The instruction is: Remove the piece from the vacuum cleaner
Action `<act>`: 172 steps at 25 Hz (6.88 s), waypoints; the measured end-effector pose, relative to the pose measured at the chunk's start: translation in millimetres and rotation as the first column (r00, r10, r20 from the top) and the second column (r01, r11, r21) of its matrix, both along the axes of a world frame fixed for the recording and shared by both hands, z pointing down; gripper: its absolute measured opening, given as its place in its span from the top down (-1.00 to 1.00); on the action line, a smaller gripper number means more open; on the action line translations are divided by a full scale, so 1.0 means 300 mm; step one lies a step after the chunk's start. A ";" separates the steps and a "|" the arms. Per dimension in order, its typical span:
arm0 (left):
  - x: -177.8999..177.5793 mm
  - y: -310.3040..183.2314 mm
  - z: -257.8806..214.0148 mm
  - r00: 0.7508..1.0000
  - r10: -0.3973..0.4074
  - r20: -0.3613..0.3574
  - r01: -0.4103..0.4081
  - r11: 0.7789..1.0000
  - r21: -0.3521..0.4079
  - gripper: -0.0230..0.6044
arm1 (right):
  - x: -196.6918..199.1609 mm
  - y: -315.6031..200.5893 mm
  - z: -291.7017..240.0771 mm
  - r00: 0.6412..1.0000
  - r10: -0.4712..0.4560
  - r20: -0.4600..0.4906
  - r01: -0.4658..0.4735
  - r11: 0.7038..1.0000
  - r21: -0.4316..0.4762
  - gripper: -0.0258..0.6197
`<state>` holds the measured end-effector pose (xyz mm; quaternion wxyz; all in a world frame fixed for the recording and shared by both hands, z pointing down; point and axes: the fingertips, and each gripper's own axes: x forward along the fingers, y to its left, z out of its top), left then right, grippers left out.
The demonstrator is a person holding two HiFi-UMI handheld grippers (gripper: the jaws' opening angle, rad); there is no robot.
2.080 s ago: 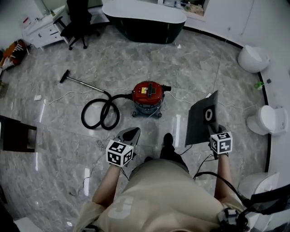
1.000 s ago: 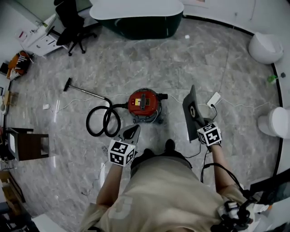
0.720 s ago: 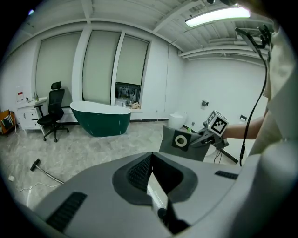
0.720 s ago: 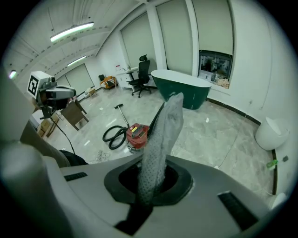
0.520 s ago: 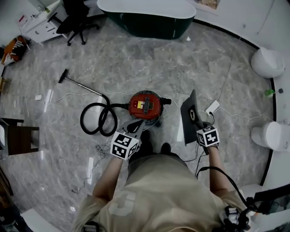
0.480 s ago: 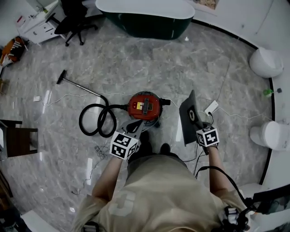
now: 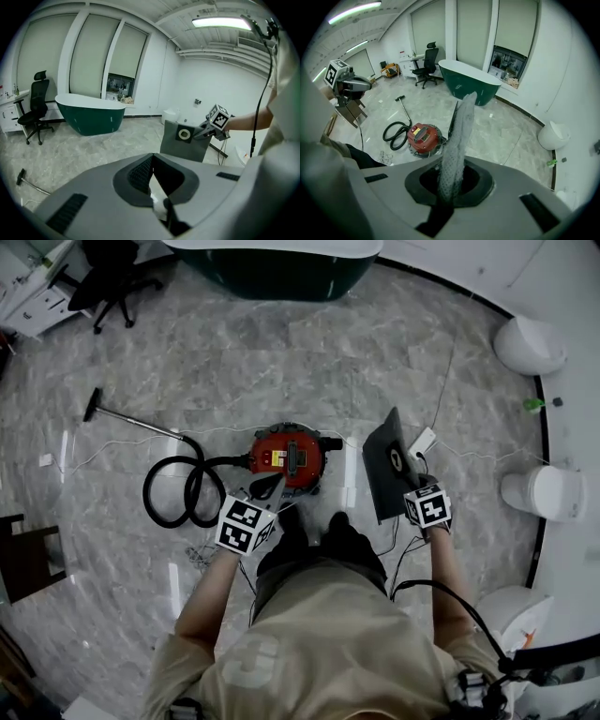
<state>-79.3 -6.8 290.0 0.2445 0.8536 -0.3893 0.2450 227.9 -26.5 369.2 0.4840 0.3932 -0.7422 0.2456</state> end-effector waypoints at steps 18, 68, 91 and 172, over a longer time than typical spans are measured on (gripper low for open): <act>0.216 -0.173 0.320 0.994 0.024 0.107 -0.003 0.981 -0.194 0.92 | 0.097 -0.236 0.390 0.992 0.054 0.113 -0.035 0.987 -0.159 0.87; 0.123 -0.247 1.226 0.965 -0.089 0.247 0.152 0.957 -0.247 0.92 | -0.298 -0.299 1.325 0.989 -0.050 0.138 0.084 0.964 -0.252 0.87; 0.121 -0.243 1.221 0.977 -0.097 0.192 0.135 0.971 -0.198 0.92 | -0.316 -0.306 1.332 0.989 0.016 0.149 0.025 0.964 -0.265 0.76; 0.113 -0.282 1.218 0.960 -0.174 0.217 0.202 0.973 -0.115 0.92 | -0.430 -0.286 1.223 0.888 -0.152 0.434 0.335 0.861 -0.384 0.17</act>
